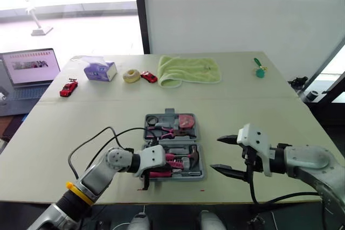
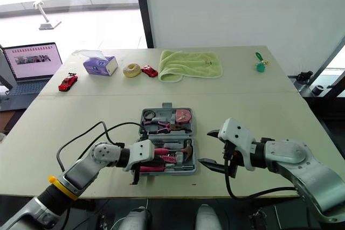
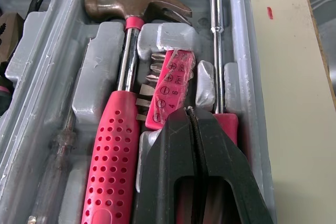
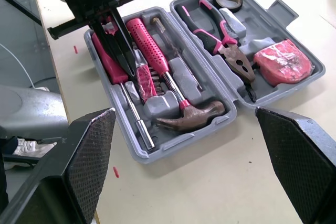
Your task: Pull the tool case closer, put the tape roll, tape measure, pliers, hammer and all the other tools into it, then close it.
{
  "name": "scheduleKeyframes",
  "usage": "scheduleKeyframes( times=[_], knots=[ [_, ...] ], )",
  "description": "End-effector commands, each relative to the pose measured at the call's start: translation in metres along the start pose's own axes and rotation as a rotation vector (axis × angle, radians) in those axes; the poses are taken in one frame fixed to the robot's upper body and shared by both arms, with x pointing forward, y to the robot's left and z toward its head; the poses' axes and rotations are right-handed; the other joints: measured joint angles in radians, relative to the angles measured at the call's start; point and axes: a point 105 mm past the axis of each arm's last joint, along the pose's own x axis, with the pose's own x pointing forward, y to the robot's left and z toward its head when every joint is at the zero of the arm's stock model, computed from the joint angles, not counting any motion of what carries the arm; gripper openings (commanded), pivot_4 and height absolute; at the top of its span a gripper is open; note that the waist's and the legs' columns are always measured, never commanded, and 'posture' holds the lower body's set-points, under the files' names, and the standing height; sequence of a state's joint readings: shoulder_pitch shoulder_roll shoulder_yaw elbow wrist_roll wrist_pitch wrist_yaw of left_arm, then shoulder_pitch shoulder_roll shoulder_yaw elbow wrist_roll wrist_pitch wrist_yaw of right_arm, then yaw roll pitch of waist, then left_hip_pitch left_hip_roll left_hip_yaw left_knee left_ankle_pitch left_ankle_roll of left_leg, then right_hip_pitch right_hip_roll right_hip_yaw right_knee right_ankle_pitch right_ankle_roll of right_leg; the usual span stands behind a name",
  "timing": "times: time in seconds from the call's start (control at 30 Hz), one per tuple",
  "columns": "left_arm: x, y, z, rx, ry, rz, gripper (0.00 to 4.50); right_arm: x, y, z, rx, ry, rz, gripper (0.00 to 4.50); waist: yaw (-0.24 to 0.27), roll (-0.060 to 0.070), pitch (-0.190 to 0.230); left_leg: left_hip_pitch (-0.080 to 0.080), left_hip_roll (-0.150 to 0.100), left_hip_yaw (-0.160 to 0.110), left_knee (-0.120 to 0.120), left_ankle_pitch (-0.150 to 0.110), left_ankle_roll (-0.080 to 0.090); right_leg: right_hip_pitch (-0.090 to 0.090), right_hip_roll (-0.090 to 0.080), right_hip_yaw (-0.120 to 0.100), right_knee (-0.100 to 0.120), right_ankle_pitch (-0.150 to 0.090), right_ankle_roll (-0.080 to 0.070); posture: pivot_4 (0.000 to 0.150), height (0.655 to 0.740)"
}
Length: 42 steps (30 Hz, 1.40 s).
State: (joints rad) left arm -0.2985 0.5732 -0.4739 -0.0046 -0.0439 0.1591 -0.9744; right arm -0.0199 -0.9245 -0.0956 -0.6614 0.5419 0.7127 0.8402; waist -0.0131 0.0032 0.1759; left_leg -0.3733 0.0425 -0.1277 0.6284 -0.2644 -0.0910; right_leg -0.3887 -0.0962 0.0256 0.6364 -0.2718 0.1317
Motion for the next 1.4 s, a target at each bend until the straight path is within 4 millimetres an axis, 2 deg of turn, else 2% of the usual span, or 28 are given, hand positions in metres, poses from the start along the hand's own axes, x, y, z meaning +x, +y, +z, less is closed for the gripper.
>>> scheduleKeyframes(
  times=[0.03, 0.13, 0.17, 0.27, 0.33, 0.37, 0.4, 0.47, 0.63, 0.67, 0.83, 0.9, 1.03, 1.23, 1.4],
  knots=[
    [-0.009, 0.008, 0.001, -0.101, -0.047, 0.044, 0.04, 0.003, -0.006, 0.005, -0.027, -0.015, -0.027, 4.50, 0.000, 0.000, 0.000, 0.000, 0.000, 0.000, 0.000, 0.000, 0.000, 0.000, 0.000, 0.000, 0.000, 0.000, 0.000, 0.150, 0.7400],
    [-0.031, 0.025, 0.021, -0.143, -0.139, 0.100, 0.04, 0.010, -0.020, -0.005, -0.010, 0.025, -0.092, 4.50, -0.003, -0.002, 0.001, -0.001, 0.000, 0.000, 0.000, 0.000, 0.000, -0.001, 0.000, 0.000, 0.000, 0.001, 0.001, 0.150, 0.7400],
    [-0.043, 0.031, 0.021, -0.168, -0.140, 0.123, 0.04, 0.015, -0.028, -0.009, 0.009, 0.047, -0.138, 4.50, -0.007, -0.003, 0.002, -0.001, 0.000, 0.000, 0.000, 0.000, 0.000, -0.002, 0.000, 0.000, 0.000, 0.001, 0.001, 0.150, 0.7400],
    [-0.072, 0.055, 0.007, -0.268, -0.109, 0.238, 0.04, 0.034, -0.052, -0.021, 0.076, 0.111, -0.241, 4.50, -0.010, -0.003, 0.003, -0.001, 0.001, 0.000, -0.001, 0.000, 0.000, -0.003, 0.001, 0.000, 0.001, 0.001, 0.001, 0.150, 0.7400],
    [-0.082, 0.069, -0.005, -0.313, -0.076, 0.320, 0.04, 0.045, -0.061, -0.024, 0.072, 0.139, -0.267, 4.50, -0.009, -0.002, 0.003, -0.001, 0.001, 0.000, -0.001, 0.000, 0.000, -0.003, 0.001, 0.000, 0.001, 0.001, 0.001, 0.150, 0.7400],
    [-0.085, 0.074, -0.012, -0.322, -0.056, 0.351, 0.00, 0.051, -0.065, -0.026, 0.088, 0.152, -0.273, 3.98, -0.008, -0.002, 0.003, -0.002, 0.001, 0.000, -0.001, 0.000, 0.000, -0.004, 0.001, 0.000, 0.001, 0.001, 0.001, 0.150, 0.7400],
    [-0.089, 0.082, -0.024, -0.340, -0.017, 0.399, 0.00, 0.059, -0.067, -0.030, 0.066, 0.189, -0.257, 3.71, -0.007, -0.002, 0.003, -0.002, 0.001, 0.000, -0.001, 0.000, 0.000, -0.004, 0.001, 0.000, 0.001, 0.001, 0.001, 0.150, 0.7400],
    [-0.090, 0.089, -0.038, -0.343, 0.022, 0.434, 0.00, 0.072, -0.069, -0.043, 0.043, 0.277, -0.227, 2.72, -0.005, -0.003, 0.003, -0.002, 0.001, 0.000, -0.002, 0.000, 0.000, -0.004, 0.001, 0.000, -0.001, 0.001, 0.001, 0.150, 0.7400],
    [-0.071, 0.089, -0.045, -0.344, 0.045, 0.405, 0.00, 0.089, -0.070, -0.051, 0.008, 0.345, -0.167, 0.28, -0.001, -0.003, 0.003, -0.007, 0.000, 0.000, -0.001, 0.000, -0.001, -0.007, 0.001, 0.000, -0.001, 0.001, 0.002, 0.150, 0.7400],
    [-0.068, 0.088, -0.048, -0.344, 0.058, 0.402, 0.00, 0.092, -0.069, -0.052, -0.004, 0.356, -0.151, 0.07, -0.002, -0.003, 0.003, -0.008, 0.001, 0.000, -0.001, 0.001, -0.001, -0.008, 0.001, 0.000, -0.001, 0.001, 0.002, 0.150, 0.7400],
    [-0.051, 0.087, -0.055, -0.321, 0.098, 0.389, 0.00, 0.109, -0.064, -0.047, -0.039, 0.342, -0.087, 0.07, -0.007, -0.002, 0.003, -0.006, 0.001, 0.000, -0.001, 0.001, -0.001, -0.008, 0.001, 0.000, 0.000, 0.001, 0.002, 0.150, 0.7400],
    [-0.040, 0.080, -0.057, -0.293, 0.137, 0.346, 0.00, 0.118, -0.059, -0.042, -0.072, 0.336, -0.052, 0.07, -0.004, -0.002, 0.003, -0.006, 0.001, 0.000, -0.001, 0.001, -0.001, -0.008, 0.001, 0.000, 0.001, 0.001, 0.002, 0.150, 0.7400],
    [-0.025, 0.072, -0.051, -0.271, 0.128, 0.305, 0.00, 0.127, -0.052, -0.033, -0.111, 0.317, -0.009, 0.07, 0.000, -0.001, 0.002, -0.001, 0.000, 0.000, -0.001, 0.001, -0.002, -0.003, 0.001, 0.000, 0.000, 0.001, 0.002, 0.150, 0.7400],
    [-0.019, 0.062, -0.050, -0.269, 0.131, 0.271, 0.00, 0.131, -0.043, -0.029, -0.125, 0.319, 0.032, 0.07, -0.002, 0.001, 0.001, -0.001, 0.001, 0.000, -0.001, 0.001, -0.002, -0.003, 0.001, 0.000, 0.000, 0.001, 0.002, 0.150, 0.7400],
    [-0.019, 0.046, -0.045, -0.289, 0.120, 0.249, 0.00, 0.133, -0.025, -0.021, -0.127, 0.299, 0.075, 0.07, -0.007, 0.001, 0.001, -0.001, 0.000, 0.000, -0.002, 0.001, -0.002, -0.003, 0.001, 0.000, 0.000, 0.001, 0.002, 0.150, 0.7400]
  ],
)
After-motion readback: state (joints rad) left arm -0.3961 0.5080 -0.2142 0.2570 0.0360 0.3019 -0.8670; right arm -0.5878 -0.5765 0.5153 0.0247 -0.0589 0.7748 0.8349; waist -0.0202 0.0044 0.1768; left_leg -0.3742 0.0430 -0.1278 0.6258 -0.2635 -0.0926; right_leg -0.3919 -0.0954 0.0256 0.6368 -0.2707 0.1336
